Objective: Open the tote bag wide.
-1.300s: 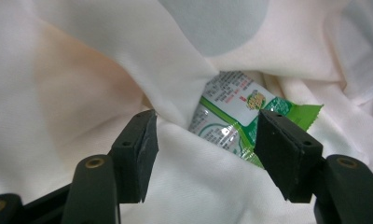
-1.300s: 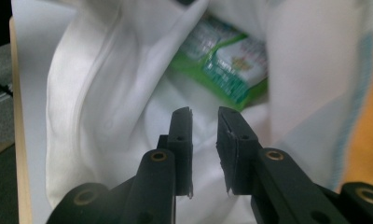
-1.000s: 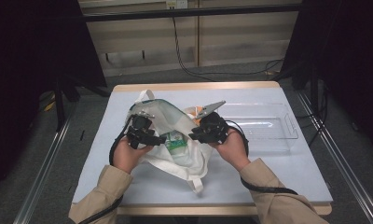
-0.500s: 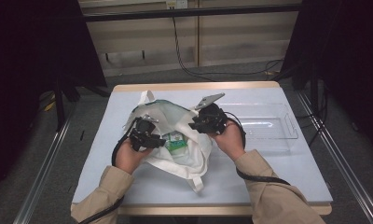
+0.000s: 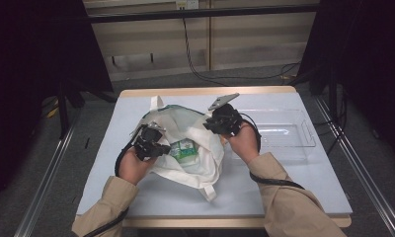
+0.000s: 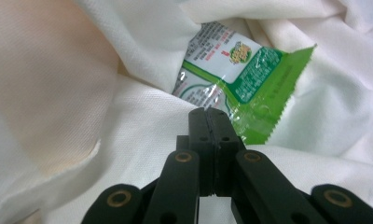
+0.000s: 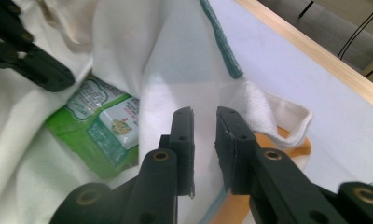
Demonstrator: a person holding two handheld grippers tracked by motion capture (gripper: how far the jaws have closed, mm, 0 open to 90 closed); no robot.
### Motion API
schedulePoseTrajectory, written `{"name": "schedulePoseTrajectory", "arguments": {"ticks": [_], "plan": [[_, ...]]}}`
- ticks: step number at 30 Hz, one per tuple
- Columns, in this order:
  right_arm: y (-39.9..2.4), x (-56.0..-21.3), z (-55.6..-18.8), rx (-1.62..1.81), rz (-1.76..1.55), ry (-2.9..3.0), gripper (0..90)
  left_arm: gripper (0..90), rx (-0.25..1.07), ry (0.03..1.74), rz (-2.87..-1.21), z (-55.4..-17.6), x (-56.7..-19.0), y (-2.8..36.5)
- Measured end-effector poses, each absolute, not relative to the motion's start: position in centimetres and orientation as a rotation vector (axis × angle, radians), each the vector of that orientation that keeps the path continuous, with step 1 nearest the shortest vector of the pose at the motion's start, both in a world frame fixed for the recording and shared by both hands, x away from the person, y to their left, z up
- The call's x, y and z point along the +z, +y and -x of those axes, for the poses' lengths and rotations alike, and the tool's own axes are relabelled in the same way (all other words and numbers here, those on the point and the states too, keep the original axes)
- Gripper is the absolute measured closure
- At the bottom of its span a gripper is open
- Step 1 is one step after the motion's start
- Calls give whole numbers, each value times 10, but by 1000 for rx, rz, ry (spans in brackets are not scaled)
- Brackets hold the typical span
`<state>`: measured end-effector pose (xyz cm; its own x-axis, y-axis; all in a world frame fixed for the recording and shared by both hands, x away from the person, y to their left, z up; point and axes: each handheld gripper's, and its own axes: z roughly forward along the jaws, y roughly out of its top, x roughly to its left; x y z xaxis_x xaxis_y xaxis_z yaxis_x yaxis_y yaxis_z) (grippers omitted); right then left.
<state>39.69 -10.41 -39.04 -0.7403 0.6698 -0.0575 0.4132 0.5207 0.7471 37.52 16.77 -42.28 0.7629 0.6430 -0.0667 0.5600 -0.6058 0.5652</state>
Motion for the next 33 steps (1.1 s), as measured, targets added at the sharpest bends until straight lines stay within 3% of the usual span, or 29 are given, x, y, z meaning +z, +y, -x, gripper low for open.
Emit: {"name": "schedulePoseTrajectory", "arguments": {"ticks": [7, 14, 33], "plan": [[-106, -398, -406, 1013, -917, 2430, 807, 900, 202, 893, -2380, -368, -420, 177], [-110, -404, -413, 975, -946, 2444, 897, 900, 201, 902, -2357, -363, -419, 186], [-105, -416, -424, 917, -1039, 2475, 900, 900, 187, 940, -2358, -363, -425, 197]]}}
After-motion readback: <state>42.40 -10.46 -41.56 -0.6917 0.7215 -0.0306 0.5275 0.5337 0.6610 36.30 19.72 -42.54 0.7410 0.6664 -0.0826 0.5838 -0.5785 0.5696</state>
